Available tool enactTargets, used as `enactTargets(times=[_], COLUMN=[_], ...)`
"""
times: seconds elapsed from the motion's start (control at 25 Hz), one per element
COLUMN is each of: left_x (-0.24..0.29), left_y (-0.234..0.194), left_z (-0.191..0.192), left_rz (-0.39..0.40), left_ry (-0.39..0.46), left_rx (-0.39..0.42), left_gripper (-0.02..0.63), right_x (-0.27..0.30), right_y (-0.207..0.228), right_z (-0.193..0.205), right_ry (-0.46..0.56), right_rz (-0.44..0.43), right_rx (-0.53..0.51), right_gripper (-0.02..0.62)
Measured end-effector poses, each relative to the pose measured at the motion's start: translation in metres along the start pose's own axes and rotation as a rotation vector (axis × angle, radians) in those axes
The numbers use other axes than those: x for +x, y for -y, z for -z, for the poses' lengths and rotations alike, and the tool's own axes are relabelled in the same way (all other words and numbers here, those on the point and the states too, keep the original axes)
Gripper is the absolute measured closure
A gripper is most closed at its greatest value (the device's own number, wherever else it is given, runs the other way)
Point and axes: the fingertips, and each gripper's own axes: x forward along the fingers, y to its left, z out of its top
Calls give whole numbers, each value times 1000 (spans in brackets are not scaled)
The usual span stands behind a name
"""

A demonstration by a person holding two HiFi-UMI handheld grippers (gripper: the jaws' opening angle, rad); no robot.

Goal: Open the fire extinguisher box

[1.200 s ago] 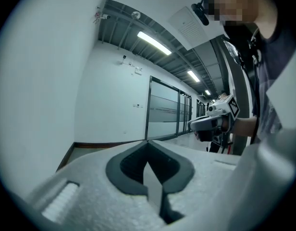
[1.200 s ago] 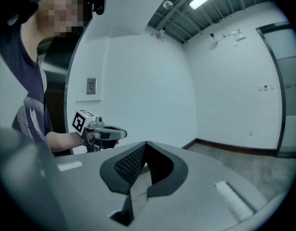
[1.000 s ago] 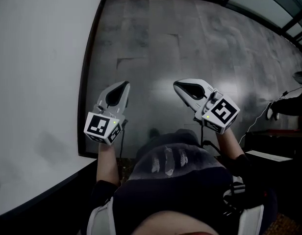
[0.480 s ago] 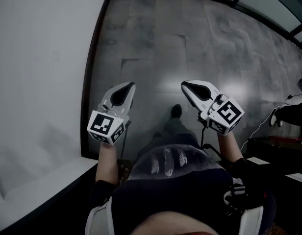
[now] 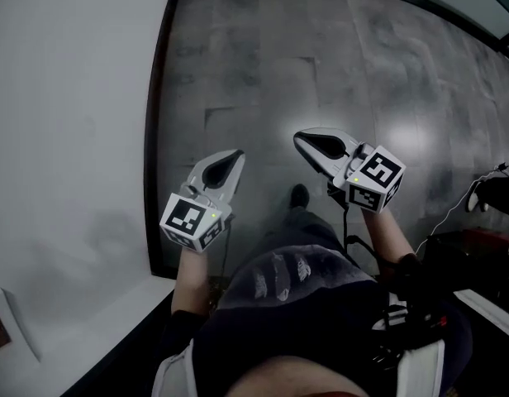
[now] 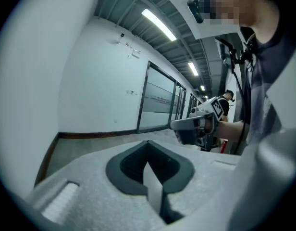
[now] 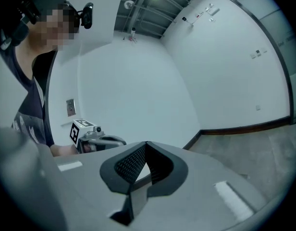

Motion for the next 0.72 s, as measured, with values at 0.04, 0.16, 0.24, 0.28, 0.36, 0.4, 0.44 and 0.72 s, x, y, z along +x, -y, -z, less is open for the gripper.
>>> enactTargets(times=[0.04, 0.16, 0.24, 0.28, 0.36, 0.4, 0.44, 0.72], left_x=[24, 79, 87, 86, 82, 80, 77, 82], left_y=[-1, -9, -15, -18, -21, -23, -26, -40], left_z=[-12, -39, -39, -35, -29, -26, -22, -14], left_rz=[18, 36, 30, 23, 8, 1, -7, 5], left_ry=[-18, -31, -4, 8, 26, 29, 25, 50], left_rx=[-6, -10, -6, 1, 14, 17, 17, 14], left_gripper=[606, 606, 606, 606, 606, 606, 606, 606], right_x=[0, -2, -3, -3, -5, -6, -6, -9], right_y=[22, 71, 82, 85, 89, 89, 89, 93], right_z=[-15, -43, -35, -28, -19, -18, -18, -24], right_ry=[6, 11, 13, 14, 20, 26, 33, 106], right_rz=[1, 4, -2, -4, -7, -8, -7, 45], right_rx=[18, 40, 45, 55, 81, 88, 92, 89], right_gripper=[594, 594, 594, 594, 594, 594, 594, 595])
